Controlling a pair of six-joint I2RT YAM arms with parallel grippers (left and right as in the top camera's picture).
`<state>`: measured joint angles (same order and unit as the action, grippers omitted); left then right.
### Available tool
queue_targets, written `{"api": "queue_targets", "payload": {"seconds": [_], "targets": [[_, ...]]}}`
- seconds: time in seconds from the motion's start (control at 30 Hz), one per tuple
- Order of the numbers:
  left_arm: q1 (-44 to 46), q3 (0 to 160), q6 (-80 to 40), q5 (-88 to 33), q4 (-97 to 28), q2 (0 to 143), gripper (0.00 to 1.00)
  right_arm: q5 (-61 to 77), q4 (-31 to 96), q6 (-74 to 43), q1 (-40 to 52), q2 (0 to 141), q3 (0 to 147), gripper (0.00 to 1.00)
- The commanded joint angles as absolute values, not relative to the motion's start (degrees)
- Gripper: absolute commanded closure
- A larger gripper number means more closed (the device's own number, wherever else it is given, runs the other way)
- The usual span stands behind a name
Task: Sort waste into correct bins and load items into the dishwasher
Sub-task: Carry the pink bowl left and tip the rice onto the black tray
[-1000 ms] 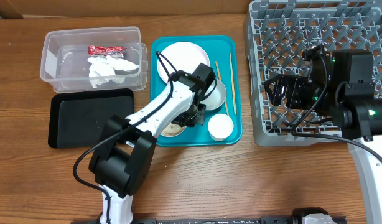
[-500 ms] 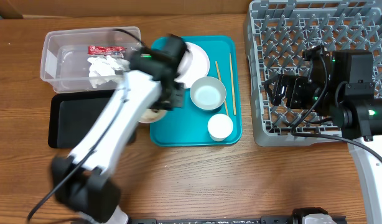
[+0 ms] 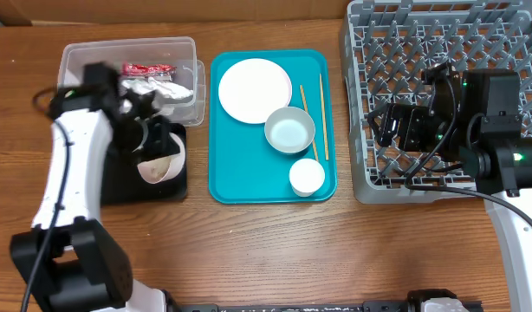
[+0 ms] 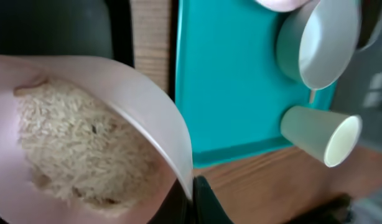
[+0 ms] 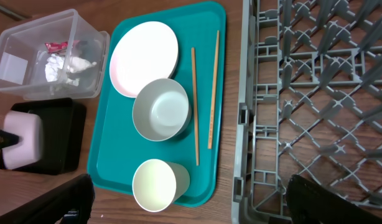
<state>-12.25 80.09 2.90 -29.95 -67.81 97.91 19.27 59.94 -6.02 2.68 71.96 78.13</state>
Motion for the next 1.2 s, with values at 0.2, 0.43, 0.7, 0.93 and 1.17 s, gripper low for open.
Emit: {"api": "queue_targets", "payload": {"seconds": [0.2,0.43,0.7,0.93,1.17], "targets": [[-27.4,65.87,12.58,-62.78,-53.54,99.55,0.96,19.59,60.18,-6.24,2.9,72.14,79.75,0.0],[-34.61,62.15,11.14,-76.53,-44.97,100.18,0.96,19.57,60.16,-6.02,2.9,72.14,79.75,0.0],[-39.44,62.08,4.23,-90.56,-39.75,100.18,0.96,19.55,60.1,-6.02,2.9,72.14,79.75,0.0],[-40.88,62.08,-6.57,-90.59,-39.77,100.18,0.96,18.98,59.96,-6.04,2.9,72.14,79.75,0.0],[-41.1,62.08,-10.57,-85.08,-36.91,100.18,0.96,18.98,59.96,-6.04,2.9,72.14,79.72,0.0]]}}
